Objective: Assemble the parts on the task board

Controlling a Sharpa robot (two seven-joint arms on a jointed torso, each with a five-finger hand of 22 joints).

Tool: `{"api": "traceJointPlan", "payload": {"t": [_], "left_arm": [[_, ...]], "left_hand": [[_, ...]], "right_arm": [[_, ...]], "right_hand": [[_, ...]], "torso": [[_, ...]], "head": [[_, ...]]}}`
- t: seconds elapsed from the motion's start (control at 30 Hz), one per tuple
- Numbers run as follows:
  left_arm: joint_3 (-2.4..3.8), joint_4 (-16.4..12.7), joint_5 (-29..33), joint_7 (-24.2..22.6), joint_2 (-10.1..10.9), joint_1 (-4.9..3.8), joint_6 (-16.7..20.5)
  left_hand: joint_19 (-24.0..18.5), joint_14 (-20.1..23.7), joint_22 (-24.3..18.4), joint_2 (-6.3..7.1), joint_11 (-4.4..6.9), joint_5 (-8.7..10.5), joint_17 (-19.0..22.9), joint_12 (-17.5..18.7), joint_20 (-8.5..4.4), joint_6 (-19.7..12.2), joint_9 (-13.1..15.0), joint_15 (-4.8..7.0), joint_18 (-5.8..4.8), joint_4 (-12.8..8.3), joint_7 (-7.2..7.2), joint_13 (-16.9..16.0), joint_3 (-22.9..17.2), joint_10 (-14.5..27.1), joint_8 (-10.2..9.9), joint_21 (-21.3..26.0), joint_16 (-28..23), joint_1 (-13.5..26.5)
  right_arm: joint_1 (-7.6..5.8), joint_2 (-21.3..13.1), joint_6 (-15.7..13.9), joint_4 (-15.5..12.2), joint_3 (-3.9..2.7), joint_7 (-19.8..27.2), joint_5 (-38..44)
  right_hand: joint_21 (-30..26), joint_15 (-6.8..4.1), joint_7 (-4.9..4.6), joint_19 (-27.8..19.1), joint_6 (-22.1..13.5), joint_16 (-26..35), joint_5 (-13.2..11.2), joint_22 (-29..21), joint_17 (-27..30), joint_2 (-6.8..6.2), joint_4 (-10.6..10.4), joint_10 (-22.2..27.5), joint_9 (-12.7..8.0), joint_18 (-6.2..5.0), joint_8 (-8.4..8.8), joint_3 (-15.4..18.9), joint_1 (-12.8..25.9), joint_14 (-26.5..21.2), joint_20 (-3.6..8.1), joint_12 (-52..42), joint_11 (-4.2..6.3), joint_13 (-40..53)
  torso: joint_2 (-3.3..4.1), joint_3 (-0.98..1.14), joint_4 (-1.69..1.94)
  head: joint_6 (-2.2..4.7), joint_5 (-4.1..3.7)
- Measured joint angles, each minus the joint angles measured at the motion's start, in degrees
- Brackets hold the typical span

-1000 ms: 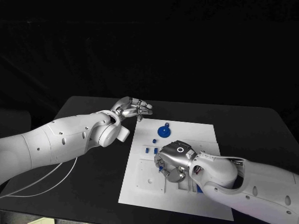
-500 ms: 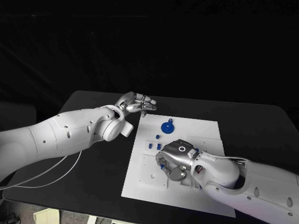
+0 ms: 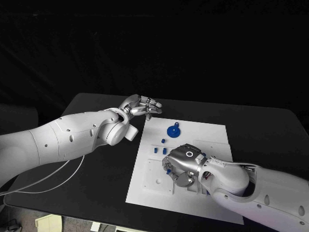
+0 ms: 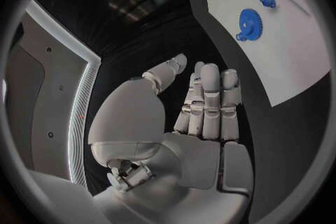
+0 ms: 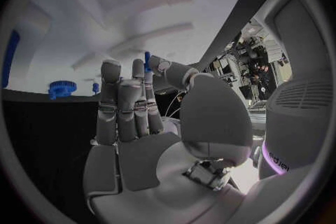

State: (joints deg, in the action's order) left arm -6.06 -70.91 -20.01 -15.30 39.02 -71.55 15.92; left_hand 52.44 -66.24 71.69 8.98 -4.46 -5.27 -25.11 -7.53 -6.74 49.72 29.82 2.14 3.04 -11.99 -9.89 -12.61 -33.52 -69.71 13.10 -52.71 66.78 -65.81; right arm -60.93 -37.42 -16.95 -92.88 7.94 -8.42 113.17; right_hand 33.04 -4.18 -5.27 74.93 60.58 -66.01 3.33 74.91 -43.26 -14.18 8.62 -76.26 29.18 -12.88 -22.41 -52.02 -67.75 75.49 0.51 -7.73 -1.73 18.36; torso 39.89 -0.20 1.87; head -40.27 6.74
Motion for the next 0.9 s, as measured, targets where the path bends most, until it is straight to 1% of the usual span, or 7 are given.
{"api": "traceJointPlan", "payload": {"t": [0.13,0.43,0.63,0.7,0.9], "left_arm": [[0.0,0.0,0.0,0.0,0.0,0.0,-0.1],[0.0,0.0,0.0,0.1,0.0,0.0,-0.2],[0.0,0.0,0.0,0.1,0.0,0.0,-0.3],[0.0,0.0,0.0,0.1,-0.1,0.0,-0.3],[0.0,0.0,0.0,0.2,-0.1,0.0,-0.4]], "left_hand": [[0.0,0.0,0.0,0.0,0.01,0.0,0.0,0.0,0.0,0.0,0.0,0.0,0.01,0.0,0.0,0.0,0.0,0.0,0.0,0.0,0.0,0.0],[0.0,0.0,0.0,0.0,0.02,0.0,0.0,0.0,0.01,0.0,0.0,0.0,0.01,0.0,0.0,0.0,0.0,0.0,0.0,0.0,0.0,0.0],[0.0,0.0,0.0,0.0,-0.11,0.0,0.0,0.0,0.02,0.0,0.0,0.0,0.02,0.0,0.03,0.0,0.0,0.1,0.0,0.0,0.0,0.0],[0.0,0.0,0.0,0.0,0.06,0.0,0.0,0.0,0.03,0.0,0.0,0.0,0.02,0.0,0.03,0.0,0.0,0.3,0.0,0.0,0.0,0.0],[0.1,0.0,0.0,0.0,0.06,0.0,0.0,0.0,-0.1,0.0,0.0,0.0,0.01,0.0,0.04,0.0,0.0,0.3,0.0,0.0,0.0,0.0]], "right_arm": [[-0.01,0.0,-0.1,0.1,-0.02,-0.2,0.3],[0.11,0.1,-0.1,0.3,0.1,-0.6,0.8],[0.09,0.2,0.4,0.5,0.06,-0.7,0.9],[0.06,0.2,0.5,0.5,0.04,-0.7,0.9],[0.07,0.6,0.7,0.8,0.05,-0.7,1.0]], "right_hand": [[0.0,0.0,0.01,0.0,0.0,0.0,0.0,0.0,0.0,0.0,0.0,0.0,0.0,0.0,0.0,0.0,0.0,0.0,0.0,0.0,0.0,0.1],[0.0,0.0,0.04,0.0,0.0,0.0,0.0,0.0,0.0,0.0,0.2,0.0,0.1,0.0,0.01,-0.2,0.0,0.0,-0.01,0.0,0.0,0.1],[0.0,0.0,0.04,0.0,-0.1,0.0,0.0,0.0,0.0,-0.01,0.2,0.0,0.1,0.0,0.04,-0.2,0.0,0.0,-0.02,0.0,0.01,0.2],[0.0,0.0,0.03,0.0,-0.1,0.0,0.0,0.0,0.1,-0.01,0.2,0.0,0.1,0.0,0.14,-0.2,0.0,0.0,-0.03,0.0,0.01,0.2],[0.0,0.0,0.02,-0.1,-0.1,0.0,0.0,0.0,0.0,-0.01,0.2,0.0,0.1,0.0,0.3,-0.2,0.0,0.0,-0.11,0.0,0.01,0.4]], "torso": [[-0.01,-0.04,0.01],[-0.03,-0.03,0.01],[-0.04,-0.05,0.01],[-0.04,-0.07,0.0],[-0.04,-0.08,-0.02]], "head": [[-0.09,0.07],[-0.14,0.15],[-0.14,0.15],[-0.18,0.16],[-0.23,0.17]]}}
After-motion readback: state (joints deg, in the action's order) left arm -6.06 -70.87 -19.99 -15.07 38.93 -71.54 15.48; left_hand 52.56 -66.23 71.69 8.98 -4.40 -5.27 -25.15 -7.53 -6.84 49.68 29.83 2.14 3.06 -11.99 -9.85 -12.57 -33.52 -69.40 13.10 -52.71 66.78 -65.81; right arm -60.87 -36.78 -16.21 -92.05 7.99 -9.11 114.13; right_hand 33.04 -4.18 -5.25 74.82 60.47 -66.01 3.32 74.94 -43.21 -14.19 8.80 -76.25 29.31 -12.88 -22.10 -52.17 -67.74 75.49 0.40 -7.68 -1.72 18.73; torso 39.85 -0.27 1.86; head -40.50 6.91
